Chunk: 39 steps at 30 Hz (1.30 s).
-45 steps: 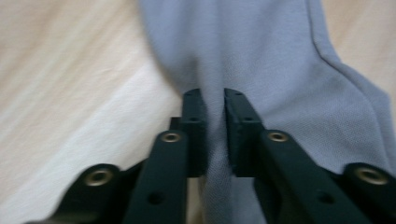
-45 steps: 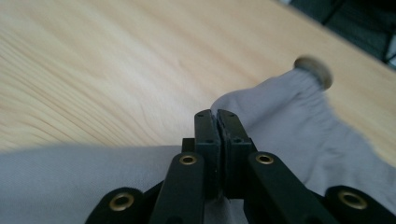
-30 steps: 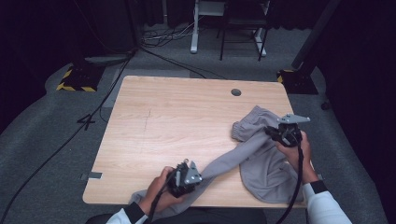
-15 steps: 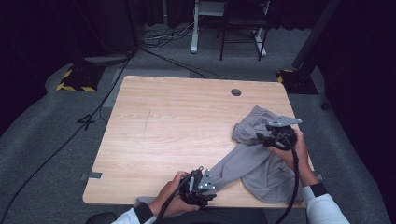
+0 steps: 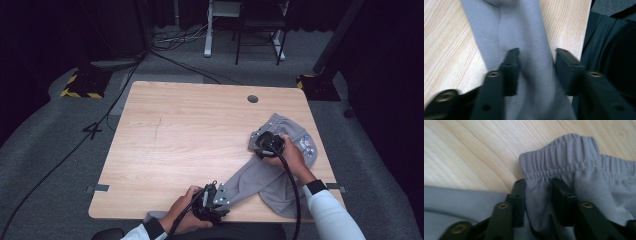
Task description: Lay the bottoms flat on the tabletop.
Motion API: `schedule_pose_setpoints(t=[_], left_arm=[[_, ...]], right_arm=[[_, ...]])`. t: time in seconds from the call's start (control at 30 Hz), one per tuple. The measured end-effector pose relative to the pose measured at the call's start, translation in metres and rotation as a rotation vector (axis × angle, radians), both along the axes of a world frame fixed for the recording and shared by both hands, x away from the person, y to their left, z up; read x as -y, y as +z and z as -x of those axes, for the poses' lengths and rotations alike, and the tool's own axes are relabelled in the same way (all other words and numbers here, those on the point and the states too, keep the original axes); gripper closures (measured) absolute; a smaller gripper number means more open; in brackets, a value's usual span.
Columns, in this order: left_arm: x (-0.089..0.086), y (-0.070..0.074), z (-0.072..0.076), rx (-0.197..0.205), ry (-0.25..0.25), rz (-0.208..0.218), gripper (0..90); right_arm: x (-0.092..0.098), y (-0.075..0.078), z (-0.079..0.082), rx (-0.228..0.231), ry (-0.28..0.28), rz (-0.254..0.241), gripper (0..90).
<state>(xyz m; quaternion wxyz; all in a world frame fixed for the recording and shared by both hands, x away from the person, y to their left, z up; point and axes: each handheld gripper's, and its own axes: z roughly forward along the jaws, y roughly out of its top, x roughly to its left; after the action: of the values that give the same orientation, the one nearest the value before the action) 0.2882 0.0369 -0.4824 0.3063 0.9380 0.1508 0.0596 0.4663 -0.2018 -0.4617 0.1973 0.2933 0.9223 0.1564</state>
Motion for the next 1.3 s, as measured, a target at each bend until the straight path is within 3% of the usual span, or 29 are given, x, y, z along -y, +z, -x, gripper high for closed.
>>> schedule_pose_setpoints(t=[0.1, 0.17, 0.3, 0.37, 0.53, 0.67, 0.83, 0.97, 1.1, 1.2, 1.3], left_arm=[[-0.003, 0.001, -0.002, 0.005, 0.01, 0.011, 74.4], [-0.007, 0.005, -0.003, 0.02, 0.013, 0.029, 83.9], [-0.016, 0.014, -0.008, 0.045, 0.054, 0.059, 86.9], [-0.025, 0.022, -0.012, 0.084, 0.099, 0.075, 87.0], [-0.055, 0.043, -0.028, 0.125, 0.214, 0.16, 86.9], [-0.078, 0.051, -0.041, 0.168, 0.296, 0.175, 86.9], [-0.107, 0.049, -0.057, 0.166, 0.379, 0.158, 86.9], [-0.126, 0.044, -0.067, 0.143, 0.417, 0.151, 87.0], [-0.142, 0.036, -0.077, 0.116, 0.442, 0.138, 87.0], [-0.154, 0.03, -0.085, 0.087, 0.474, 0.134, 87.0], [-0.167, 0.02, -0.091, 0.057, 0.501, 0.101, 87.0]], right_arm=[[0.003, -0.002, -0.002, 0.023, -0.001, 0.008, 85.3], [0.008, 0.004, -0.002, 0.051, -0.006, -0.034, 87.2], [0.025, 0.033, 0.001, 0.151, -0.051, -0.187, 87.8], [0.038, 0.054, 0.003, 0.217, -0.081, -0.267, 87.9], [0.083, 0.1, 0.013, 0.353, -0.189, -0.515, 88.0], [0.111, 0.115, 0.016, 0.423, -0.262, -0.61, 88.0], [0.123, 0.113, 0.01, 0.445, -0.325, -0.647, 88.1], [0.115, 0.107, -0.005, 0.431, -0.337, -0.647, 88.0], [0.092, 0.105, -0.027, 0.43, -0.326, -0.623, 88.0], [0.064, 0.107, -0.047, 0.433, -0.31, -0.6, 87.9], [0.034, 0.11, -0.061, 0.44, -0.271, -0.56, 87.3]])
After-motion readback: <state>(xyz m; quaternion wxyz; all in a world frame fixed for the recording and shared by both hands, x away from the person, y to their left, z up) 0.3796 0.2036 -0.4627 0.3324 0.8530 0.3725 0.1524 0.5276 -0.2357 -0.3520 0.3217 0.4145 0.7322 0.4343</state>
